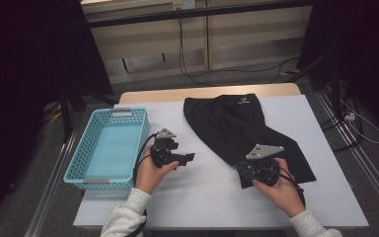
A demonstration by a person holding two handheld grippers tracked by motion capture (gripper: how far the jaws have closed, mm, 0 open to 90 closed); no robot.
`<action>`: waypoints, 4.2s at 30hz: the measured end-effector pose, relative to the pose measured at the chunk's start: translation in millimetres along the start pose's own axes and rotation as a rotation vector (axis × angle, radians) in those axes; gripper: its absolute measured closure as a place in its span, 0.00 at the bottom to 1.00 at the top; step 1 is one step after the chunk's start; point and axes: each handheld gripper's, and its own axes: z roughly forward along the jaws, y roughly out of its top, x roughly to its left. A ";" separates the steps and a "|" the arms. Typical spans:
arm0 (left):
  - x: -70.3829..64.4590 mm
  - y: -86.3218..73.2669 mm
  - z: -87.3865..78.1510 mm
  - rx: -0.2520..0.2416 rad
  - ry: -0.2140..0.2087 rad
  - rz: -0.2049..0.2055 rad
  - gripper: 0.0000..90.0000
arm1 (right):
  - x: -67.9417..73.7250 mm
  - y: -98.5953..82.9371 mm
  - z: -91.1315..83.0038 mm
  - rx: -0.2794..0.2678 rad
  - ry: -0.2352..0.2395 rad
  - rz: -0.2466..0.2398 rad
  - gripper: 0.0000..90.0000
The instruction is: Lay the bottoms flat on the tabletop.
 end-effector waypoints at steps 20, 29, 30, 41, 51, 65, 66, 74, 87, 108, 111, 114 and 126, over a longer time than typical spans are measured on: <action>1.1 -0.5 -0.2 0.002 0.010 0.005 0.20 | 5.7 -9.1 18.4 0.054 -0.021 -0.017 0.56; 1.0 -1.0 -0.2 0.010 0.010 0.000 0.19 | 10.7 -6.4 21.9 0.055 -0.029 -0.008 0.74; 0.2 -1.0 -0.1 0.010 0.008 -0.003 0.19 | 10.2 -5.9 21.6 0.057 -0.031 -0.010 0.84; -1.6 -0.8 0.7 0.006 0.024 0.002 0.19 | 12.1 2.1 9.7 0.037 0.025 -0.028 1.00; -0.2 -1.0 -0.3 0.012 0.007 -0.002 0.19 | 39.6 9.4 10.1 0.029 0.113 -0.128 0.99; -2.1 -1.3 2.7 0.014 0.000 -0.002 0.19 | 7.5 2.1 -2.2 -0.029 -0.002 -0.004 0.58; -2.7 -1.5 3.6 0.011 0.002 -0.001 0.19 | 5.1 0.7 -1.6 -0.027 -0.010 0.000 0.56; -2.6 -1.4 4.7 0.018 -0.007 -0.003 0.19 | 18.7 4.4 8.3 -0.023 0.018 -0.031 0.55; -0.8 -1.9 1.4 0.005 0.000 -0.014 0.19 | 28.6 11.2 40.5 0.065 0.014 -0.043 1.00; -1.0 -2.0 2.5 0.012 0.004 -0.014 0.19 | 4.5 9.3 10.3 -0.032 -0.010 0.051 0.49; -1.4 -1.3 2.1 0.013 0.001 -0.013 0.19 | -8.9 2.5 7.5 -0.009 -0.064 0.059 0.49; -2.0 -2.1 3.3 0.018 0.002 -0.012 0.19 | -18.7 -3.0 4.9 0.013 -0.099 0.069 0.51; -3.9 -2.2 5.1 0.017 -0.008 -0.019 0.19 | -31.4 -14.1 7.0 0.086 -0.102 0.092 0.85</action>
